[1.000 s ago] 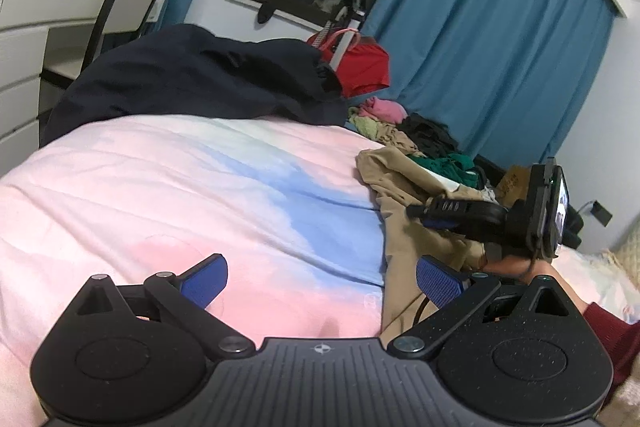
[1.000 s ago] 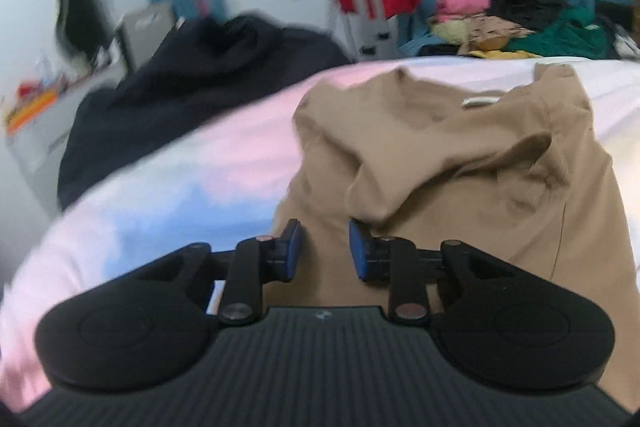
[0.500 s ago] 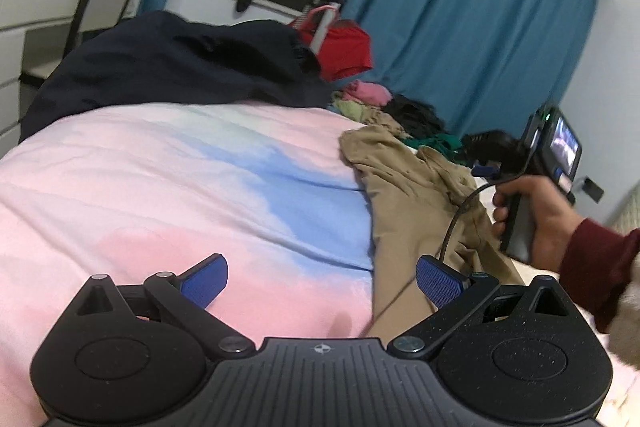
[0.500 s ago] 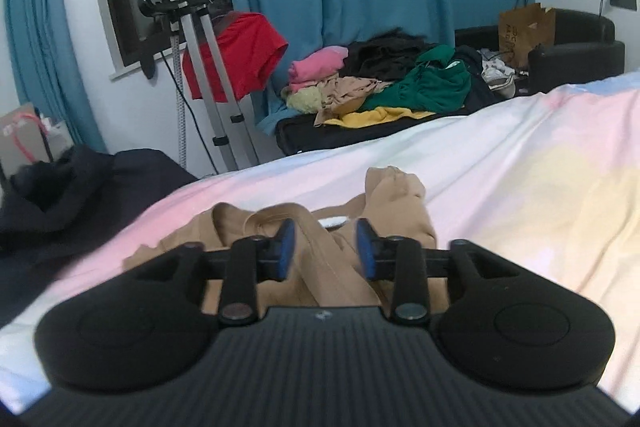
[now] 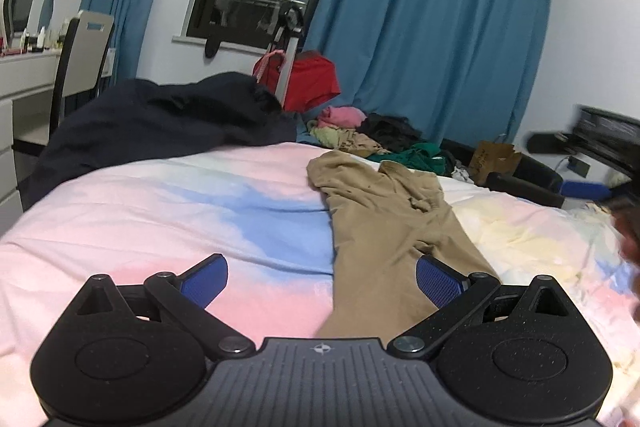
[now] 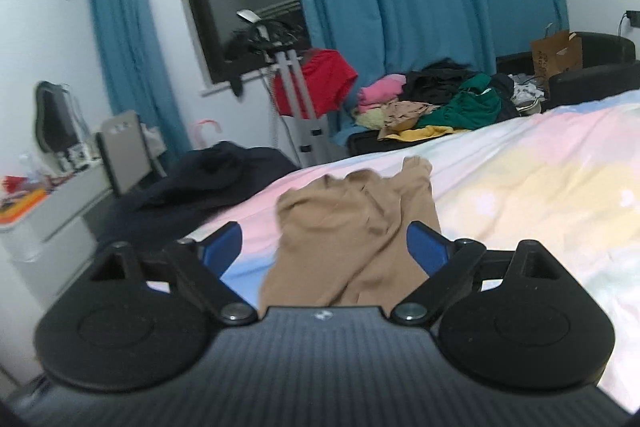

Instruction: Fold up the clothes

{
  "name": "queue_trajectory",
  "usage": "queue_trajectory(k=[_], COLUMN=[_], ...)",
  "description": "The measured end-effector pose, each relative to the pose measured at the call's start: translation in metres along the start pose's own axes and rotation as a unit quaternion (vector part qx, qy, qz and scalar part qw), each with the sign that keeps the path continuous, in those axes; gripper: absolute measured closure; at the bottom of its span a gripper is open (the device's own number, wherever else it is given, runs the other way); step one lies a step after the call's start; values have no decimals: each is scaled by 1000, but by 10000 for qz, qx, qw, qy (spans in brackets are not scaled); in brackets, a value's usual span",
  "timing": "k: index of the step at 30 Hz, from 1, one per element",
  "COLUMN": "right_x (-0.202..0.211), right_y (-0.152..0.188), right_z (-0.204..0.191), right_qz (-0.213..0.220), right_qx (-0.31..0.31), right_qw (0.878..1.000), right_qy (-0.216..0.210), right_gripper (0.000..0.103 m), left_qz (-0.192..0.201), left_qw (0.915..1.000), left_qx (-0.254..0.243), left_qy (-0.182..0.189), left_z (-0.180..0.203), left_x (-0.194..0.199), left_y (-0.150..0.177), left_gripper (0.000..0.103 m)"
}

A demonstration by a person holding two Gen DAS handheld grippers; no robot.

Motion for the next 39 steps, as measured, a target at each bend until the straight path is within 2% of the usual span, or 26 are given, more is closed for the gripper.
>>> queue_trajectory(k=[2, 5, 10, 16, 22, 25, 28, 29, 32, 34, 37, 39], right_x=[32, 68, 102, 93, 83, 84, 80, 79, 76, 74, 74, 75], right_y=[14, 34, 62, 78, 94, 101, 109, 111, 117, 120, 123, 126], right_z=[-6, -9, 17, 59, 59, 59, 61, 61, 62, 63, 68, 72], right_qz=[5, 77, 131, -270, -479, -559, -727, -781, -922, -983, -1038, -1083], right_qx=[69, 250, 342, -772, -916, -948, -1057, -1093, -1177, -1209, -1311, -1422], right_qw=[9999, 9996, 9991, 9955, 9933, 9928, 9906, 9898, 9877, 9866, 9845, 9823], right_qy=[-77, -127, 223, 473, 508, 481, 479, 471, 461, 485, 533, 560], right_gripper=[12, 12, 12, 12, 12, 12, 12, 12, 12, 12, 12, 12], left_qz=[-49, -337, -798, -1299, -1816, -1852, -1843, -1864, -1886, -1921, -2087, -2063], left_qw=[9999, 9994, 9925, 9750, 9442, 9343, 9302, 9295, 9354, 9403, 9531, 9590], left_qx=[-90, 109, 926, 1790, 2721, 3013, 3148, 3157, 2952, 2778, 2119, 1822], left_qy=[-61, 56, -21, -221, -389, -447, -399, -394, -486, -420, -556, -676], left_z=[1, -2, -25, -59, -92, -104, -107, -106, -101, -94, -82, -75], left_x=[17, 34, 41, 33, 20, 22, 23, 23, 26, 29, 29, 29], left_y=[2, 8, 23, 45, 72, 79, 82, 83, 82, 83, 84, 82], left_gripper=[2, 2, 6, 9, 14, 23, 32, 35, 46, 52, 56, 67])
Point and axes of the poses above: each gripper's, at about its wrist camera, not at the fingertips, and x roughly against the way its jaws point, z to its right, y to its underside, the point moved 8 cm from there along -x, roughly the way its jaws point, and after that the axes turned 7 degrees about -y, right-handed, at the moved point
